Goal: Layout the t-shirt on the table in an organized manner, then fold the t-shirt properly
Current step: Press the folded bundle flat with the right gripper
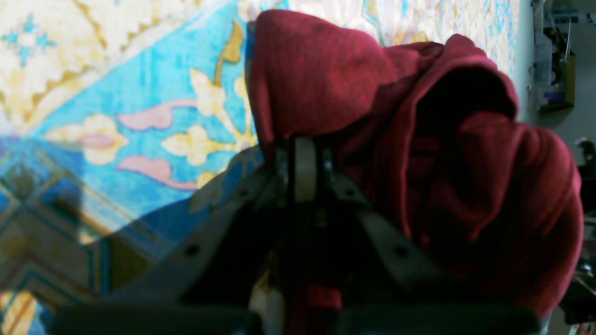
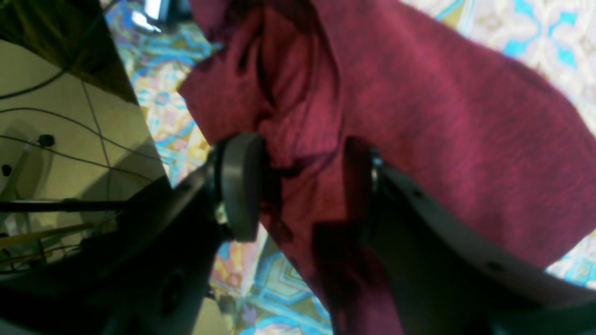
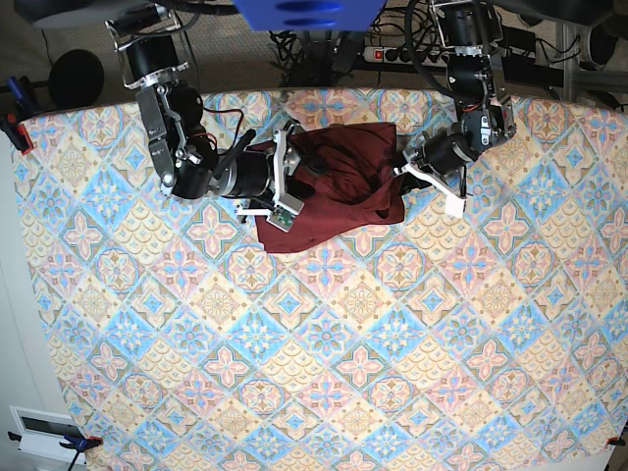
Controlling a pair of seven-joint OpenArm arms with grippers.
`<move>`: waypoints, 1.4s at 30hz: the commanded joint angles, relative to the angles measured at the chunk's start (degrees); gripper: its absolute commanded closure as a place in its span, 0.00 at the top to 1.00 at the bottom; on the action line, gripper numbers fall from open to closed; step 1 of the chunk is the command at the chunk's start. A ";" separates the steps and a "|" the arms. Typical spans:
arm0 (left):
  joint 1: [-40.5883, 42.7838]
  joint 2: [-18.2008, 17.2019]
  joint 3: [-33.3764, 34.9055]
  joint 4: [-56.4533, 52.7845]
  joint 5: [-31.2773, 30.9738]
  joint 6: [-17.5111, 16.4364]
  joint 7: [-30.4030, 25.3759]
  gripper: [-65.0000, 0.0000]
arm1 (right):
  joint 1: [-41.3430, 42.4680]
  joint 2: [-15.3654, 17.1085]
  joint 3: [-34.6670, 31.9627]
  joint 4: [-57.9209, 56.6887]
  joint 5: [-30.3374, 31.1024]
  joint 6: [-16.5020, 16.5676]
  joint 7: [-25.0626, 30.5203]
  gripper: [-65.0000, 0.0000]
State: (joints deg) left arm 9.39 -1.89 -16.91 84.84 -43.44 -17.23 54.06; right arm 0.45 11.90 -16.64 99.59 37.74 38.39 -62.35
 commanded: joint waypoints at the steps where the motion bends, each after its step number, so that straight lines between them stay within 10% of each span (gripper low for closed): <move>1: -0.11 0.00 0.16 0.22 1.37 0.57 0.75 0.01 | 0.83 0.19 0.34 0.94 1.17 0.25 1.29 0.41; 6: -0.11 0.09 0.16 0.22 1.37 0.57 0.75 0.01 | 0.83 0.19 0.16 1.11 1.17 0.42 1.29 0.37; 13: -0.11 0.09 0.16 0.22 1.37 0.57 0.66 0.01 | 1.18 0.10 -3.71 1.82 1.34 0.42 1.38 0.03; 42: 0.24 -5.10 -5.47 10.15 1.29 0.66 1.19 0.01 | 4.08 -1.13 -21.29 6.21 1.25 1.61 0.76 0.04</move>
State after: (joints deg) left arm 10.02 -6.52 -22.20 93.82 -41.47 -16.27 55.96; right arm 3.77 10.98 -38.02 104.92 37.76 39.88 -62.81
